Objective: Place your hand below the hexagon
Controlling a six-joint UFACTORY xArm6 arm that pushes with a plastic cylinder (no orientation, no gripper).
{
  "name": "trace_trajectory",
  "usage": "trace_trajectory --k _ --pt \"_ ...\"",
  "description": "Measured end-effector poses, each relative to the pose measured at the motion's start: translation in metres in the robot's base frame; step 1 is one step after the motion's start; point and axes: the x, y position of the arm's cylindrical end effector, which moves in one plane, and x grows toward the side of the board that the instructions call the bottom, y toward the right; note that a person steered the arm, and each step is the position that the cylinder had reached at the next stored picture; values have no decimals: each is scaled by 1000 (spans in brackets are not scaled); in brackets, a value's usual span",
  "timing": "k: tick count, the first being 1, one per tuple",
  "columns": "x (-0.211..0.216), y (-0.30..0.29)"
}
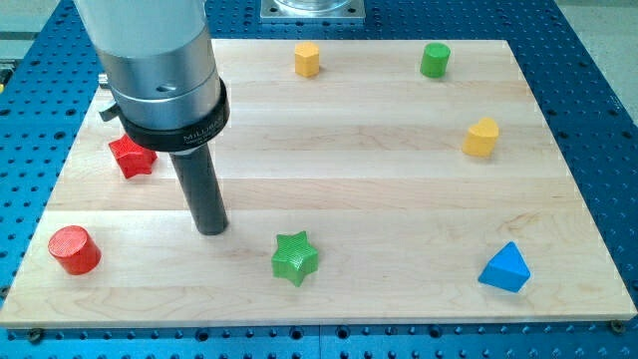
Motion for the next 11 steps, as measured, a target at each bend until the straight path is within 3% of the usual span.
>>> trace_trajectory --k 5,6,7,9,10,11 --pt "2 7" --pt "-88 15" --pt "-140 34" --pt "-153 98" --pt "-154 101" --pt "-211 103"
